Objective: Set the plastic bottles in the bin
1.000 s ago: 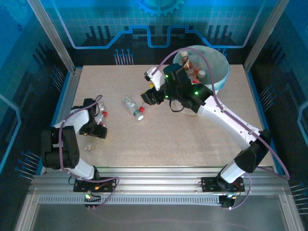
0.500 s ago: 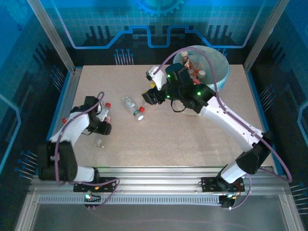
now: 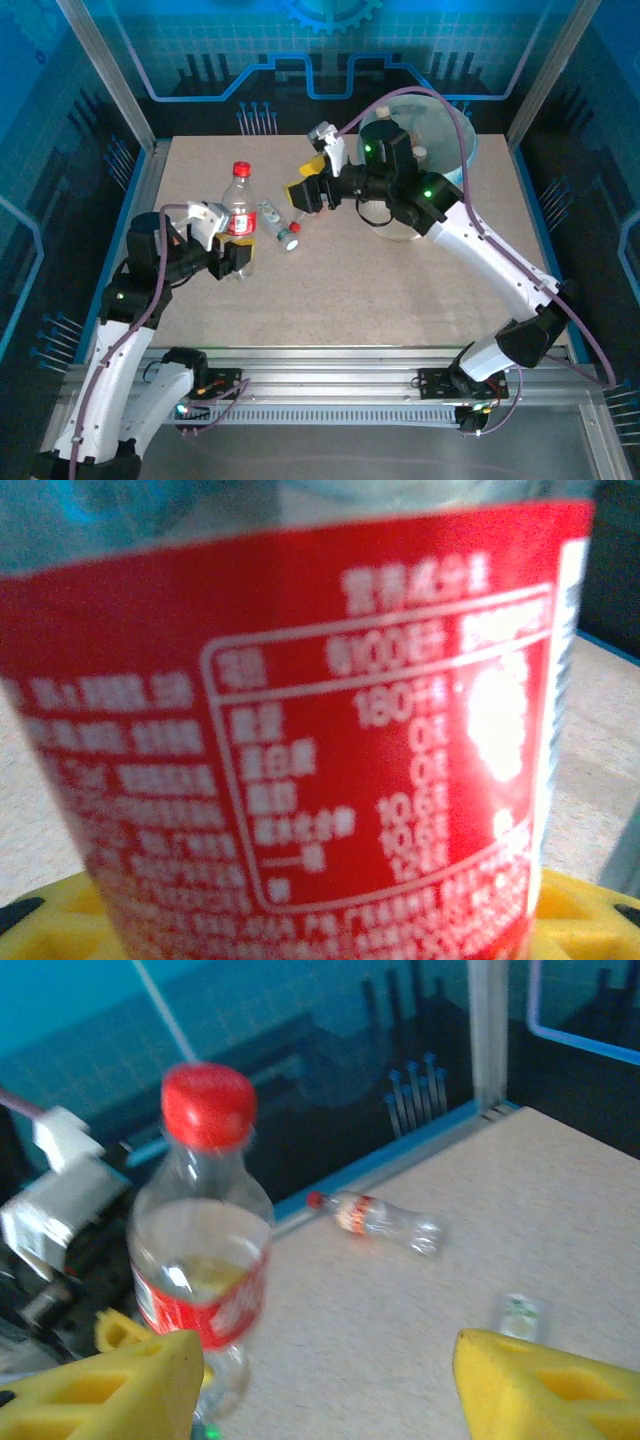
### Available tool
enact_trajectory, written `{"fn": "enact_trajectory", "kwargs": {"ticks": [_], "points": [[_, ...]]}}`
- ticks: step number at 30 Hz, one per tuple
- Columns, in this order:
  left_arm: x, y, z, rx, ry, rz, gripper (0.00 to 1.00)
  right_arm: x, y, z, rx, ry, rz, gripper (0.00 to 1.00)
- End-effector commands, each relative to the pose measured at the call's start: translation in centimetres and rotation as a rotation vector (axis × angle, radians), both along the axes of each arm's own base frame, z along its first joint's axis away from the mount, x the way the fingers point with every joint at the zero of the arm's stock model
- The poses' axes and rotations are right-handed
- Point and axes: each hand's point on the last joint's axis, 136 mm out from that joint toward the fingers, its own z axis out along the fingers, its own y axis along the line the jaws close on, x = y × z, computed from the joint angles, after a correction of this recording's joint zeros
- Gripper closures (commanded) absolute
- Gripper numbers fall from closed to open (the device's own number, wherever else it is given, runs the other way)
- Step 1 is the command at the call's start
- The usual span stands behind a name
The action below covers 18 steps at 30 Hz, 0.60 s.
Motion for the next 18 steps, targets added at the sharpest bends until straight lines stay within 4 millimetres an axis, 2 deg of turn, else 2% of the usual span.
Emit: {"fn": "enact_trajectory", "kwargs": {"ticks": [1, 5, 10, 18], "points": [[-1.2, -1.7, 1.5, -0.016, -0.041, -0.11, 0.47, -1.8, 1.6, 3.6, 0.135, 0.021, 0.142, 0.31], [-1.3, -2.4, 1.5, -0.027, -0.056, -0.148, 0.47, -2.7, 3.1, 3.3, 0.14, 0.033, 0.222, 0.28], [-1.4, -3.3, 1.5, -0.041, -0.069, -0.184, 0.47, -2.6, 4.3, 2.3, 0.132, 0.088, 0.244, 0.27], [-1.9, -3.8, 1.4, -0.03, -0.062, -0.218, 0.47, -2.8, 5.9, 2.4, 0.136, 0.12, 0.289, 0.41]]}}
